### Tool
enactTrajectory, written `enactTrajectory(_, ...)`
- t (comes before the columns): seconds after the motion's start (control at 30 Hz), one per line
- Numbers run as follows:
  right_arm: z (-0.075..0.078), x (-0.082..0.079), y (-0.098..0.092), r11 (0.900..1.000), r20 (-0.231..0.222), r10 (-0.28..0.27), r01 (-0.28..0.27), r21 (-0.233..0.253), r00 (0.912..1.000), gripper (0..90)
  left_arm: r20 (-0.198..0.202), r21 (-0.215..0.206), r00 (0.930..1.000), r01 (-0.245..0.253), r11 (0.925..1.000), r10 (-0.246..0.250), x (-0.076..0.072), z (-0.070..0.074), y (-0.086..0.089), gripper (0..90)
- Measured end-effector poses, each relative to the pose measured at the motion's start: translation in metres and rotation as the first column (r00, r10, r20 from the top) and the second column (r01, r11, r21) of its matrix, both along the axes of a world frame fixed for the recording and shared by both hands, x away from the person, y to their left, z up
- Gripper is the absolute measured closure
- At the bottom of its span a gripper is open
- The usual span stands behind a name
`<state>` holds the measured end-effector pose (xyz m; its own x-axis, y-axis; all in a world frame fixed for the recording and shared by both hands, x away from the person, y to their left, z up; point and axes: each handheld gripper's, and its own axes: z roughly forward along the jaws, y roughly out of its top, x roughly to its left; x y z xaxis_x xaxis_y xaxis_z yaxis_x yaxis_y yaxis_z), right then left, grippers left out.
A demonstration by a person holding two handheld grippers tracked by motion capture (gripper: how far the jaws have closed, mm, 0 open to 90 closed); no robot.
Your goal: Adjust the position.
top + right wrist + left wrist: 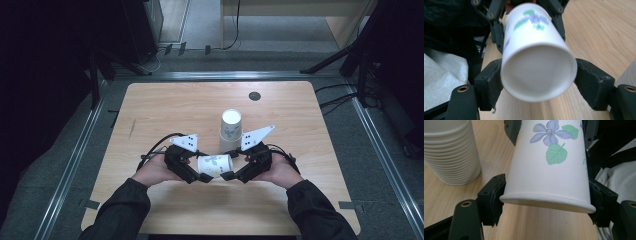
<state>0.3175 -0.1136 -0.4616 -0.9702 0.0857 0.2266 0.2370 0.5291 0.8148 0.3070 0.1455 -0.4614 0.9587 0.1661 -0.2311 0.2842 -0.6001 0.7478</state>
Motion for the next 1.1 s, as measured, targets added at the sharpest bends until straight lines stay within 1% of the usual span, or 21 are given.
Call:
enactTrajectory(0.03,0.000,0.000,0.000,1.000,0.001,-0.002,0.002,0.001,1.0000,26.5,0.010,0.009,0.9999,-0.005,1.0000,0.005,0.000,0.003,0.002,26.7)
enactTrajectory(0.13,-0.001,0.000,-0.002,1.000,0.001,-0.006,0.006,-0.008,1.0000,26.5,0.011,0.002,0.9999,-0.008,1.0000,0.008,0.002,0.008,0.005,26.7)
enactTrajectory(0.2,-0.002,0.000,-0.002,1.000,0.002,-0.008,0.008,-0.012,1.0000,26.5,0.015,0.009,0.9998,-0.014,0.9999,0.014,0.002,0.010,0.006,26.7)
enactTrajectory(0.33,-0.003,-0.002,-0.005,0.999,0.007,-0.019,0.019,-0.030,0.9998,26.5,0.034,0.043,0.9992,-0.024,0.9988,0.023,0.004,0.022,0.008,26.7)
enactTrajectory(0.4,-0.004,-0.002,-0.006,0.999,0.007,-0.025,0.025,-0.034,0.9997,26.5,0.032,0.054,0.9992,-0.024,0.9983,0.022,0.005,0.025,0.008,26.6)
enactTrajectory(0.43,-0.004,-0.002,-0.006,0.999,0.007,-0.025,0.025,-0.034,0.9997,26.5,0.032,0.054,0.9992,-0.024,0.9983,0.022,0.005,0.025,0.008,26.6)
enactTrajectory(0.47,-0.005,-0.003,-0.007,0.999,0.011,-0.033,0.034,-0.042,0.9994,26.5,0.034,0.071,0.9990,-0.032,0.9970,0.029,0.007,0.027,0.008,26.6)
enactTrajectory(0.5,-0.005,-0.003,-0.008,0.998,0.013,-0.036,0.036,-0.045,0.9993,26.5,0.034,0.071,0.9990,-0.032,0.9970,0.029,0.007,0.027,0.008,26.6)
enactTrajectory(0.53,-0.006,-0.003,-0.008,0.998,0.014,-0.041,0.042,-0.052,0.9991,26.5,0.033,0.098,0.9990,-0.034,0.9946,0.030,0.009,0.029,0.007,26.6)
enactTrajectory(0.63,-0.008,-0.004,-0.010,0.996,0.018,-0.055,0.056,-0.069,0.9983,26.5,0.038,0.119,0.9990,-0.028,0.9925,0.024,0.011,0.030,0.005,26.6)
enactTrajectory(0.67,-0.008,-0.004,-0.010,0.996,0.019,-0.058,0.059,-0.074,0.9981,26.5,0.039,0.141,0.9991,-0.022,0.9897,0.016,0.012,0.030,0.003,26.6)
enactTrajectory(0.73,-0.009,-0.004,-0.011,0.995,0.019,-0.061,0.062,-0.077,0.9980,26.5,0.040,0.151,0.9991,-0.017,0.9884,0.011,0.013,0.031,0.002,26.6)
enactTrajectory(0.77,-0.009,-0.004,-0.012,0.995,0.019,-0.066,0.067,-0.077,0.9977,26.5,0.039,0.163,0.9992,-0.012,0.9866,0.006,0.014,0.031,0.001,26.6)
enactTrajectory(0.8,-0.009,-0.004,-0.012,0.994,0.019,-0.069,0.070,-0.079,0.9975,26.5,0.044,0.187,0.9990,-0.004,0.9824,-0.004,0.014,0.031,-0.001,26.5)
enactTrajectory(0.83,-0.009,-0.004,-0.012,0.994,0.019,-0.069,0.070,-0.079,0.9975,26.5,0.044,0.187,0.9990,-0.004,0.9824,-0.004,0.014,0.031,-0.001,26.4)
enactTrajectory(0.87,-0.010,-0.005,-0.013,0.994,0.018,-0.071,0.072,-0.081,0.9973,26.5,0.051,0.213,0.9987,-0.001,0.9771,-0.010,0.015,0.029,-0.004,26.4)
enactTrajectory(0.93,-0.010,-0.005,-0.013,0.994,0.022,-0.070,0.071,-0.083,0.9973,26.5,0.047,0.220,0.9988,0.000,0.9754,-0.011,0.015,0.029,-0.005,26.4)
enactTrajectory(1.0,-0.010,-0.005,-0.013,0.993,0.026,-0.072,0.074,-0.087,0.9971,26.5,0.045,0.244,0.9987,0.014,0.9696,-0.026,0.015,0.027,-0.008,26.4)
enactTrajectory(1.03,-0.011,-0.005,-0.014,0.993,0.028,-0.077,0.079,-0.088,0.9967,26.5,0.030,0.254,0.9991,0.020,0.9669,-0.028,0.015,0.026,-0.010,26.4)
enactTrajectory(1.07,-0.011,-0.005,-0.014,0.993,0.028,-0.077,0.079,-0.088,0.9967,26.5,0.030,0.254,0.9991,0.020,0.9669,-0.028,0.015,0.026,-0.010,26.4)
enactTrajectory(1.1,-0.011,-0.005,-0.014,0.993,0.032,-0.080,0.082,-0.087,0.9963,26.5,0.026,0.267,0.9990,0.027,0.9632,-0.036,0.015,0.025,-0.012,26.4)
